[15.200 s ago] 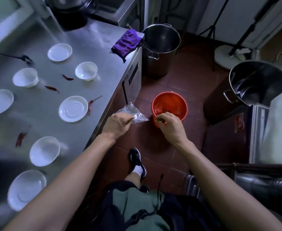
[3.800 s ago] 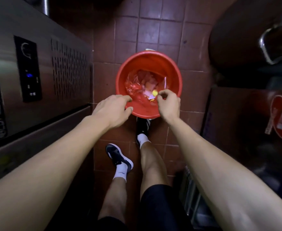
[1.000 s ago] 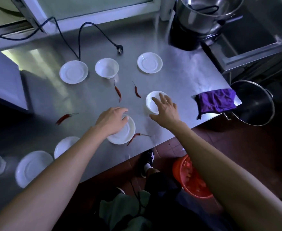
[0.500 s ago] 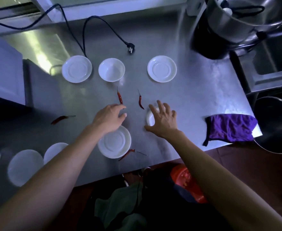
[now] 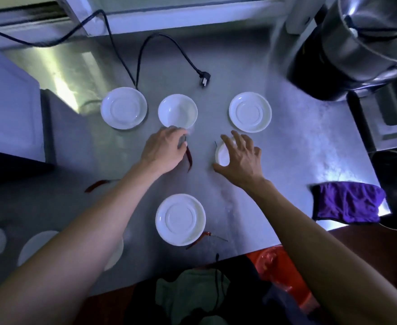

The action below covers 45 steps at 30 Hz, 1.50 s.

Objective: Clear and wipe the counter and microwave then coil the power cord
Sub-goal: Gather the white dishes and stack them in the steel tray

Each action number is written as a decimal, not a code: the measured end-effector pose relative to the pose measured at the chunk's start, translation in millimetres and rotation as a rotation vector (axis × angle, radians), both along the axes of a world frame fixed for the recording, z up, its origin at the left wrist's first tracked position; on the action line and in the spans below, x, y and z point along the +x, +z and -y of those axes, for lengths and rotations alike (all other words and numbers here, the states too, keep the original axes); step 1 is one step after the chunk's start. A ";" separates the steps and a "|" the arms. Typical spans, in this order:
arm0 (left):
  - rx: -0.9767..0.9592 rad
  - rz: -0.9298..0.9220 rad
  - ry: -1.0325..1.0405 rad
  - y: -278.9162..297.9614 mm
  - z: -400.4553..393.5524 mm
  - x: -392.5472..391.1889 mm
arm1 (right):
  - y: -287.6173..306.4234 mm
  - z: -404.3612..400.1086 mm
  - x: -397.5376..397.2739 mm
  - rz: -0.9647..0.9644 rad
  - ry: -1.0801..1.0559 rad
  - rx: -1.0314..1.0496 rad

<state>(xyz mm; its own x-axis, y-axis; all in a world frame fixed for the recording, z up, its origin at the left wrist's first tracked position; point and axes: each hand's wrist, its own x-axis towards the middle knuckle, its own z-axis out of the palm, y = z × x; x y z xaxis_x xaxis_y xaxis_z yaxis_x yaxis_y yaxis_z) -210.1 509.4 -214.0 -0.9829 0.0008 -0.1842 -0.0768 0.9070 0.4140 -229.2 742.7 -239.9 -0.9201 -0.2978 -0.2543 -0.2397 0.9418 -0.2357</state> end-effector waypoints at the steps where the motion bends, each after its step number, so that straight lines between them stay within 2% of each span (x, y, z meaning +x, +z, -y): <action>1: -0.009 -0.022 -0.008 -1.4 6.0 -8.6 | 0.3 7.4 -7.7 -0.008 -0.004 -0.004; 5: -0.091 -0.074 -0.061 -10.3 20.6 -40.8 | -3.4 26.9 -28.2 -0.029 -0.044 -0.012; 9: -0.188 -0.002 -0.132 -20.9 22.7 -73.0 | -8.3 31.9 -32.7 -0.039 -0.067 0.016; 15: -0.204 0.174 -0.157 -36.2 15.1 -101.0 | -9.9 30.5 -28.1 -0.046 -0.091 0.043; 22: -0.182 0.119 -0.110 -29.9 17.5 -84.6 | -2.3 30.4 -18.7 -0.050 -0.093 0.022; 32: -0.195 0.030 0.059 17.2 15.9 -0.3 | 27.4 30.9 -2.8 -0.079 0.057 -0.075; 45: -0.258 0.074 0.422 44.9 20.9 193.6 | 55.9 69.3 82.2 -0.070 0.438 -0.191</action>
